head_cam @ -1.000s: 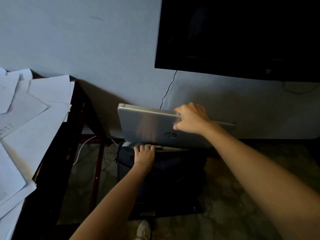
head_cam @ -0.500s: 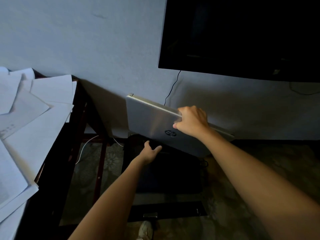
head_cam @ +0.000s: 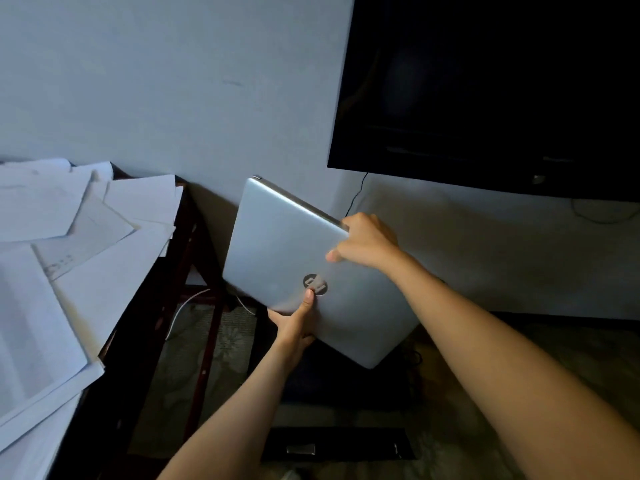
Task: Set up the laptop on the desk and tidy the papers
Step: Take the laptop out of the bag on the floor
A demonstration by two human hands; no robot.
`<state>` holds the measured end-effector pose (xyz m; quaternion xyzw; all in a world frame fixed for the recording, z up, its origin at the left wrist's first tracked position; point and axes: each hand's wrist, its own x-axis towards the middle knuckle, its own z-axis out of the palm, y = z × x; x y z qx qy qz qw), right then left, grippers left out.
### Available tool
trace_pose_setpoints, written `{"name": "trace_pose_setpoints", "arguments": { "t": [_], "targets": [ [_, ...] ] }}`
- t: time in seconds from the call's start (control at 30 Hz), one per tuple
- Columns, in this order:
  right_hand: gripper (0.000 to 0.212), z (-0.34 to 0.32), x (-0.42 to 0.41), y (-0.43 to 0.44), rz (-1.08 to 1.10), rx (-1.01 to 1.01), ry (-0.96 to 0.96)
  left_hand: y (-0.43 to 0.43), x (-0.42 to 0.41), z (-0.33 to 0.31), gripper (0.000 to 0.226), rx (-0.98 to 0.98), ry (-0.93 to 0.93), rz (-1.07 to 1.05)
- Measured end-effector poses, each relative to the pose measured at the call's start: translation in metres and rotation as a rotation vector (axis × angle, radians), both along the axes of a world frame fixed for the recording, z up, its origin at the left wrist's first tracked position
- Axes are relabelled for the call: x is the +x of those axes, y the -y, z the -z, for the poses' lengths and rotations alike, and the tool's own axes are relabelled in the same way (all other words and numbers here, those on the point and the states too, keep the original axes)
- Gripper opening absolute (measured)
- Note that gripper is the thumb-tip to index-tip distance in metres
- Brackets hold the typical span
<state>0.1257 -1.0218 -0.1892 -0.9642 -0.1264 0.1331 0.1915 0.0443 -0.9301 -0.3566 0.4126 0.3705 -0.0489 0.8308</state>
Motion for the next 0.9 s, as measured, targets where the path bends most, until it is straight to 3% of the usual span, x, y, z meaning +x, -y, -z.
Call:
{"name": "trace_pose_setpoints", "arguments": {
  "t": [0.23, 0.43, 0.67, 0.9],
  "targets": [
    [0.039, 0.011, 0.002, -0.029, 0.042, 0.328, -0.09, -0.059, -0.028, -0.035, 0.115, 0.408, 0.137, -0.151],
    [0.042, 0.017, -0.014, -0.082, 0.004, 0.515, -0.151, -0.125, -0.072, -0.068, 0.106, 0.764, 0.048, -0.129],
    [0.07, 0.013, -0.053, -0.162, -0.185, 0.637, -0.187, -0.189, -0.14, -0.094, 0.101, 0.815, 0.006, -0.247],
    [0.073, 0.014, -0.111, -0.252, -0.441, 0.664, -0.301, -0.263, -0.219, -0.113, 0.095, 0.817, -0.13, -0.289]
  ]
}}
